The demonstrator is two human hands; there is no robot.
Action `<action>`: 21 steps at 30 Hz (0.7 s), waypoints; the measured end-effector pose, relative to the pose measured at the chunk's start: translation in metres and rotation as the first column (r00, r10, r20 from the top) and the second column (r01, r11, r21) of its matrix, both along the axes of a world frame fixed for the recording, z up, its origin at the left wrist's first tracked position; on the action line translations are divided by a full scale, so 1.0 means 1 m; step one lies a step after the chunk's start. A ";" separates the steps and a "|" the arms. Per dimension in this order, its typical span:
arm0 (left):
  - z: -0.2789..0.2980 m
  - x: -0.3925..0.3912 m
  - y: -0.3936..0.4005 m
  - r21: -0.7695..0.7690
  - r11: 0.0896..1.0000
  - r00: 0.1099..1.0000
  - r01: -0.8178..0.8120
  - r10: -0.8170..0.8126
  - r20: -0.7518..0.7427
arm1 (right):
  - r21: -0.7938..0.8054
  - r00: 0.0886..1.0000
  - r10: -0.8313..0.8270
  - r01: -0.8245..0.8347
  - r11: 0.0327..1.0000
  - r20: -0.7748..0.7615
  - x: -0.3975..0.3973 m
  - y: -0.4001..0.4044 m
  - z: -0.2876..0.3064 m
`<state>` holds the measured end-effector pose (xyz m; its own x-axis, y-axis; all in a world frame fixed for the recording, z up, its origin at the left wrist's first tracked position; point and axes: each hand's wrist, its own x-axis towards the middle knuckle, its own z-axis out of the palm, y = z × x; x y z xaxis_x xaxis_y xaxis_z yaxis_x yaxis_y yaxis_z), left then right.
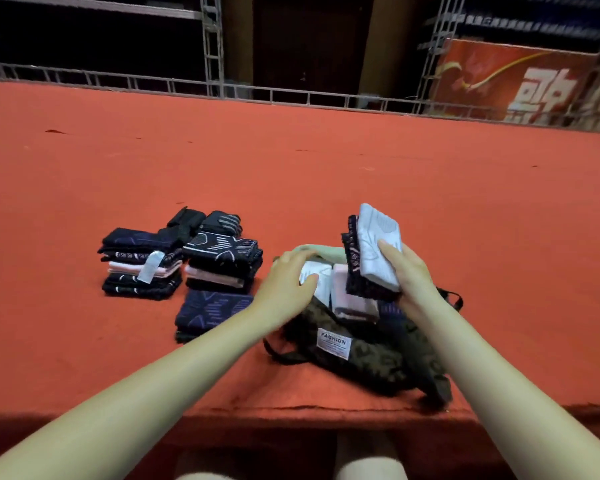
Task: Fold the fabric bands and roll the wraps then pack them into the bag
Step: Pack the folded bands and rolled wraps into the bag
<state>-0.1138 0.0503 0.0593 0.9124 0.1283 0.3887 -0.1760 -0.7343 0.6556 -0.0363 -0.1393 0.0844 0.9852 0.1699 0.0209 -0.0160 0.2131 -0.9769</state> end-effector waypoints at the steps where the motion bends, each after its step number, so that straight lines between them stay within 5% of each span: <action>1: -0.002 0.009 -0.013 0.037 0.999 0.999 0.031 -0.030 -0.022 | -0.020 0.999 -0.043 0.043 0.999 -0.006 0.005 -0.013 -0.006; 6: -0.014 0.045 -0.071 0.210 0.965 0.984 0.159 -0.136 -0.119 | -0.332 0.992 -0.121 0.126 0.935 0.035 0.018 -0.062 -0.044; 10: -0.038 0.059 -0.080 0.495 0.841 0.970 0.221 -0.136 -0.202 | -0.676 0.986 0.006 0.111 0.729 0.169 0.014 -0.064 -0.054; 15: -0.053 0.053 -0.063 0.488 0.854 0.979 0.181 -0.111 -0.169 | -0.784 0.969 0.112 0.106 0.612 0.219 0.033 -0.053 -0.060; 21: -0.039 0.063 -0.088 0.456 0.884 0.990 0.103 -0.044 -0.138 | -0.785 0.951 0.106 0.172 0.596 0.289 0.045 -0.051 -0.072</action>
<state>-0.0511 -0.0378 0.0206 0.9555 -0.1072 0.2748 -0.1827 -0.9465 0.2661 0.0090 -0.1900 0.0120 0.9611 0.2226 0.1633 0.2714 -0.6526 -0.7074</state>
